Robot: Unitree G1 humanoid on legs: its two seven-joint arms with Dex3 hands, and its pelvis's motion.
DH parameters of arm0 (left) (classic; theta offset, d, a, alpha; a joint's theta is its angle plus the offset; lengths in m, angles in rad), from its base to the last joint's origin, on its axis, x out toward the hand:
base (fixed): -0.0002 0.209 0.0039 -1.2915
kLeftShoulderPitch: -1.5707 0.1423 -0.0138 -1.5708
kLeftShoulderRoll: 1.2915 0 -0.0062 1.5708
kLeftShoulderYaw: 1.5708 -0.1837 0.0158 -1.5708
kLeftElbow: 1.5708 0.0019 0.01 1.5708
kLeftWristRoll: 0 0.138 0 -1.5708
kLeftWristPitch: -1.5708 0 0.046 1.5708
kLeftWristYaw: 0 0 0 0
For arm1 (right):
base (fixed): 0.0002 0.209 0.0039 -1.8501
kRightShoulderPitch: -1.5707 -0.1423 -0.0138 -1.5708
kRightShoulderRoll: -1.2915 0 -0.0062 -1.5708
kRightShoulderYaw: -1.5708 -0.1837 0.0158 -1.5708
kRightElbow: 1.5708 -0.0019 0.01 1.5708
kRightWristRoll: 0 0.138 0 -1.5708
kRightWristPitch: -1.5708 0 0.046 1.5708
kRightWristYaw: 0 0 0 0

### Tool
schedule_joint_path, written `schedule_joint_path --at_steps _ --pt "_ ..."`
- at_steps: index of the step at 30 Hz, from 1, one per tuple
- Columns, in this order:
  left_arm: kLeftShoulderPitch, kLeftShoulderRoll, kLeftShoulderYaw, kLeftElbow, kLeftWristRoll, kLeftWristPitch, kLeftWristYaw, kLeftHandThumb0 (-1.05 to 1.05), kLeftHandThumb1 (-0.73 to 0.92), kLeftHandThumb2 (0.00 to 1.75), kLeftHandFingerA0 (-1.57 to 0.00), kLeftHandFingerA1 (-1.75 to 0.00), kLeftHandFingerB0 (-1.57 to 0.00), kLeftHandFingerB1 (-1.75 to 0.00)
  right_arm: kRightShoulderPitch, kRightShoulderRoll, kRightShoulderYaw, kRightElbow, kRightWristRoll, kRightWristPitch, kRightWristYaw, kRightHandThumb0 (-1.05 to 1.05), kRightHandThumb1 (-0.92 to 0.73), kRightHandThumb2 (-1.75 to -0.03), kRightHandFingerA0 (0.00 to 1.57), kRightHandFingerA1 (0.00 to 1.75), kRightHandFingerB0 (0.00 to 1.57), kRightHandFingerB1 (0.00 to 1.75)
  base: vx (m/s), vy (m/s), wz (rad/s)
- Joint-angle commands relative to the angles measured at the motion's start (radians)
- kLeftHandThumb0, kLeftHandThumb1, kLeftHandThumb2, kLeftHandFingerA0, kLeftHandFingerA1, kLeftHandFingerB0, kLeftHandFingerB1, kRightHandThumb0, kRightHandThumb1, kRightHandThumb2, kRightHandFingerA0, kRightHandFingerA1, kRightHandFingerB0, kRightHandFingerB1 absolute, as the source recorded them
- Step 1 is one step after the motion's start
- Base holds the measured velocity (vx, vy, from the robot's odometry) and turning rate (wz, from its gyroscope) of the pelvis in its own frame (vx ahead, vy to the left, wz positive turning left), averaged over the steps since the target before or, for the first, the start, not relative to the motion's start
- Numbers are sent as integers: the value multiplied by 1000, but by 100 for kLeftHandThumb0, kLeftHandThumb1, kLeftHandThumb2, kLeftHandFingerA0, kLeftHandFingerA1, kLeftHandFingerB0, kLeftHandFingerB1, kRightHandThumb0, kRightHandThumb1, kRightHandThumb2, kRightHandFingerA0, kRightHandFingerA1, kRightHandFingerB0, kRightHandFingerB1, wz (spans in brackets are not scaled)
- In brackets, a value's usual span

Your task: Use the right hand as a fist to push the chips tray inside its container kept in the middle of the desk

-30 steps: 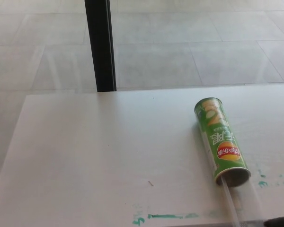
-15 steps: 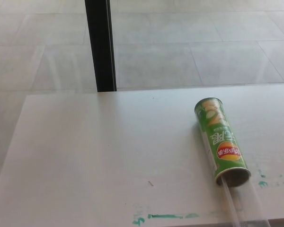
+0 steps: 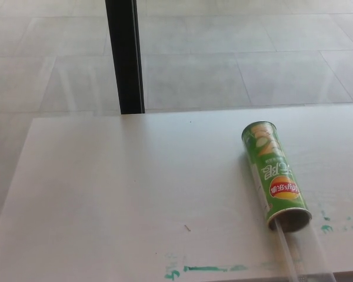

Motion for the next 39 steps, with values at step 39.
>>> schedule_joint_path --at_steps 39 --pt "-8 54 36 8 -56 -10 -30 -105 87 101 -64 -144 -35 -115 -191 -111 219 231 -728 -415 -393 -71 -90 -69 82 139 61 52 0 0 0"
